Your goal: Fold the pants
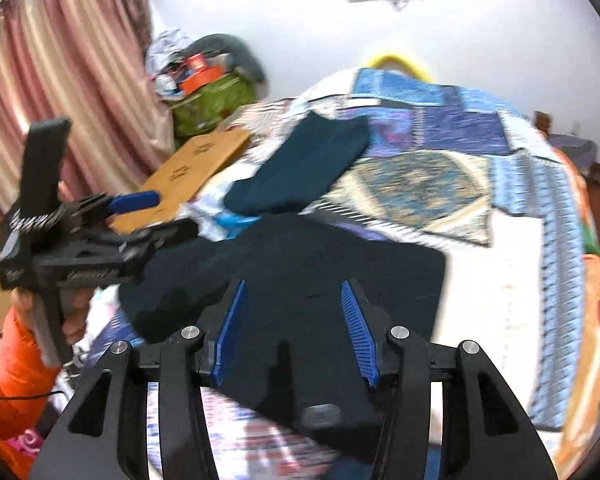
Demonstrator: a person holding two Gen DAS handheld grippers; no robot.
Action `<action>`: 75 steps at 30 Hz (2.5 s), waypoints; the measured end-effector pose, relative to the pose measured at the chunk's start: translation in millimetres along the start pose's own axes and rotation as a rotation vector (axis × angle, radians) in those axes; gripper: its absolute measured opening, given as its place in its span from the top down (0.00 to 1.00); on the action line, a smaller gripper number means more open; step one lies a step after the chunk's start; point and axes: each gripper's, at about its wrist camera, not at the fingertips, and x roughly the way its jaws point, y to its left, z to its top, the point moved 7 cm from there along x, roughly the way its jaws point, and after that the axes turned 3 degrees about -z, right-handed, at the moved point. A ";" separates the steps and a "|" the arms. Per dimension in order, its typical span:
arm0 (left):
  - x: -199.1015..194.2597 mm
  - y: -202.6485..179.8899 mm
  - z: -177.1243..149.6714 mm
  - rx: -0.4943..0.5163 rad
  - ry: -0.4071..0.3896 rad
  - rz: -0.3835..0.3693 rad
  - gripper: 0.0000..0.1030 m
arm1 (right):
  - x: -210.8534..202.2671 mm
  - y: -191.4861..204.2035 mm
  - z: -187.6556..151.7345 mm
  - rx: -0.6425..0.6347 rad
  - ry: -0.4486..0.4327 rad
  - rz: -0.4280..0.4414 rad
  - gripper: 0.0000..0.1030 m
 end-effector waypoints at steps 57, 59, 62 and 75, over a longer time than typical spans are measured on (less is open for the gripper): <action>-76.9 170.3 -136.3 -0.414 0.054 0.268 0.07 | -2.3 24.6 -33.6 -0.011 0.036 -0.079 0.45; -71.9 179.3 -152.2 -0.460 0.089 0.249 0.07 | 13.8 40.3 -30.5 -0.043 0.038 -0.073 0.45; -64.8 187.4 -174.7 -0.489 0.137 0.241 0.07 | 36.4 55.9 -34.1 -0.065 0.071 -0.050 0.45; -10.4 181.2 -235.4 -0.834 0.297 -0.163 0.07 | 70.4 66.9 -55.8 -0.089 0.188 -0.021 0.30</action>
